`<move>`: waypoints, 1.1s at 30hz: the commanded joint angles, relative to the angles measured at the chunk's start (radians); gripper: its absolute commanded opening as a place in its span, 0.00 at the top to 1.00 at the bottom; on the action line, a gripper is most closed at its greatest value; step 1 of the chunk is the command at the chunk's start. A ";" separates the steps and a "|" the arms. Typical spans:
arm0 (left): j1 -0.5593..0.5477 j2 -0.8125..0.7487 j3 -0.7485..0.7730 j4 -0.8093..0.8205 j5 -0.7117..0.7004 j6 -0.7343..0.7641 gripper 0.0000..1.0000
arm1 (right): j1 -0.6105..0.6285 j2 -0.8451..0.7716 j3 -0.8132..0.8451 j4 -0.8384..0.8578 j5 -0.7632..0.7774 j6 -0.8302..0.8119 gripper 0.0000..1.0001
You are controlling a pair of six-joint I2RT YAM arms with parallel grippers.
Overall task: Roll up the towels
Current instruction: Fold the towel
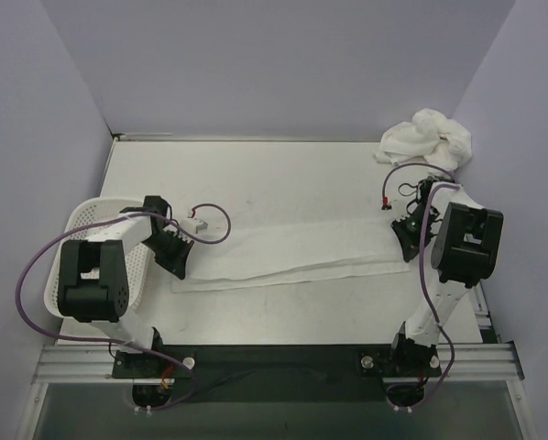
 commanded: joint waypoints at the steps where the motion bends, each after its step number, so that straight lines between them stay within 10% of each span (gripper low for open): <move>1: -0.005 0.049 0.042 0.137 -0.064 -0.004 1.00 | -0.012 0.029 0.021 -0.017 0.040 0.014 1.00; 17: 0.020 -0.160 0.239 -0.191 0.017 0.108 1.00 | -0.026 -0.155 0.015 -0.074 -0.006 -0.021 1.00; 33: 0.040 -0.109 0.059 -0.064 -0.001 0.120 1.00 | -0.016 -0.116 -0.038 -0.100 -0.041 -0.063 1.00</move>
